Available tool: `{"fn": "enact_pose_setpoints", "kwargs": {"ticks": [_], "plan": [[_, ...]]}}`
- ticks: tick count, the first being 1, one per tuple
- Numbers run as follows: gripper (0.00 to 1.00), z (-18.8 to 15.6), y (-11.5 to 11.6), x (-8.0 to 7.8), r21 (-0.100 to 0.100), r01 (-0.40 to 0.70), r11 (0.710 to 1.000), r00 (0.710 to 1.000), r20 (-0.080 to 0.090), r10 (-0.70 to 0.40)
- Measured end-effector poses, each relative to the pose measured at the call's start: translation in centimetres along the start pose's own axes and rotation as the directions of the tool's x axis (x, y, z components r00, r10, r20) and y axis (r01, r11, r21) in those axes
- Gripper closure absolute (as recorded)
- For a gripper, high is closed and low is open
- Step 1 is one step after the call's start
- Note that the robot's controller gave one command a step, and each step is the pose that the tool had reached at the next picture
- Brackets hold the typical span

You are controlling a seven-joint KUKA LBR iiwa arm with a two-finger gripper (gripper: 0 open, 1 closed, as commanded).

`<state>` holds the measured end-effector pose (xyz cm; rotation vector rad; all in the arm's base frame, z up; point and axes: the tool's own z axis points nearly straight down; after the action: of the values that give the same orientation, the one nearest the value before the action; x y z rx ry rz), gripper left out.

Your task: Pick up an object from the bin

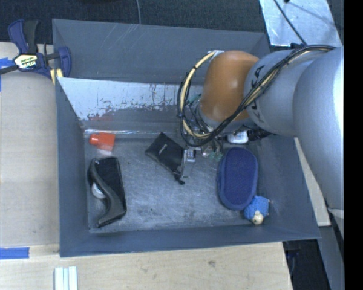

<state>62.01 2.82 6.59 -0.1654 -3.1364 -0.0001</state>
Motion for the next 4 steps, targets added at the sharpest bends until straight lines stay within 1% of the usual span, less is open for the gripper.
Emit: {"fn": "enact_pose_setpoints", "kwargs": {"ticks": [1, 2, 3, 4], "plan": [[0.0, -3.6, 1.3, -0.5, -0.003, -0.262, 0.965, 0.965, 0.008, 0.262], [0.0, -5.4, 1.3, -0.2, -0.004, -0.366, 0.931, 0.931, 0.009, 0.366], [0.0, -0.3, 1.0, 1.1, 0.001, -0.505, 0.863, 0.863, 0.0, 0.505], [0.0, -0.3, 1.0, 1.0, 0.0, -0.503, 0.864, 0.864, 0.001, 0.503]]}}
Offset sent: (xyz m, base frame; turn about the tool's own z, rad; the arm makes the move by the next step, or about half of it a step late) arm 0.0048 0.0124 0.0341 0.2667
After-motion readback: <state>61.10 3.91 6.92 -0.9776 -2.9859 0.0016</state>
